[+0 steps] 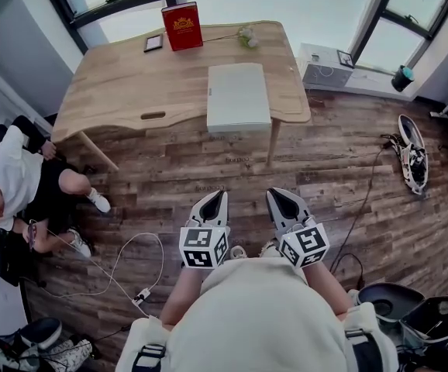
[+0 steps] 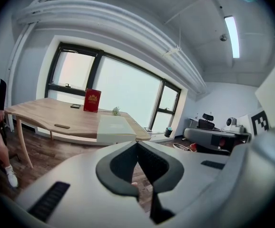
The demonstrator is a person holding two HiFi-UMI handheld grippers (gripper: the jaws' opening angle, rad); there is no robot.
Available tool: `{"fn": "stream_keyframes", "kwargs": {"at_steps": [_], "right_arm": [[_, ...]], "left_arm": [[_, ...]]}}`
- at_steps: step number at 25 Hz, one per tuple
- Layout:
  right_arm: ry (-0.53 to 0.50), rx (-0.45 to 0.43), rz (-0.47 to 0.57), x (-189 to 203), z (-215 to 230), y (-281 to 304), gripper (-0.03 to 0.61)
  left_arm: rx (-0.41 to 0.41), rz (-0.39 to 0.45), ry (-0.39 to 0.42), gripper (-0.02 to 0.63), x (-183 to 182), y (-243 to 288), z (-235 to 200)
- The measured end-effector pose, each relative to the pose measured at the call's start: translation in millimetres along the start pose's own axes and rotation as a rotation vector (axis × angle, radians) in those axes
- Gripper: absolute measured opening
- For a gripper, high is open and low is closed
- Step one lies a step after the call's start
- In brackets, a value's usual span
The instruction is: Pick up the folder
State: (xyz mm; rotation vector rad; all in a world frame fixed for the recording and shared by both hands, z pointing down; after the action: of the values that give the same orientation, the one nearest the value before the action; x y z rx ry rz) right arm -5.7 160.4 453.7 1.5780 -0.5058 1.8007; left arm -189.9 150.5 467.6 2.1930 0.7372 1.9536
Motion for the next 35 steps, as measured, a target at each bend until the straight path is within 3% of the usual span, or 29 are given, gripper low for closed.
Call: {"fn": "stream_keyframes", "kwargs": {"at_steps": [21, 35], "right_arm": [[0.013, -0.017, -0.035, -3, 25, 42, 0.018], [0.002, -0.037, -0.018, -33, 111, 82, 0.018]], "left_arm": [[-0.034, -0.024, -0.049, 0.02, -10, 41, -25], [-0.06, -0.036, -0.093, 0.02, -45, 125, -18]]}}
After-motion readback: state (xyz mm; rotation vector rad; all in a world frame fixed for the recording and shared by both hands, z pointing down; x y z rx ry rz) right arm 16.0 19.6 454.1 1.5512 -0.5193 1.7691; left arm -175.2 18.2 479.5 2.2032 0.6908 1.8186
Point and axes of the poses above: the fingertips, and each gripper's own axes: y forward along the fingers, z to its right, x out of its underside, the point moved 7 cm from there along -y, backward along the fingers, and after that the axes turned 11 degrees about -x, right-handed, at the moved point
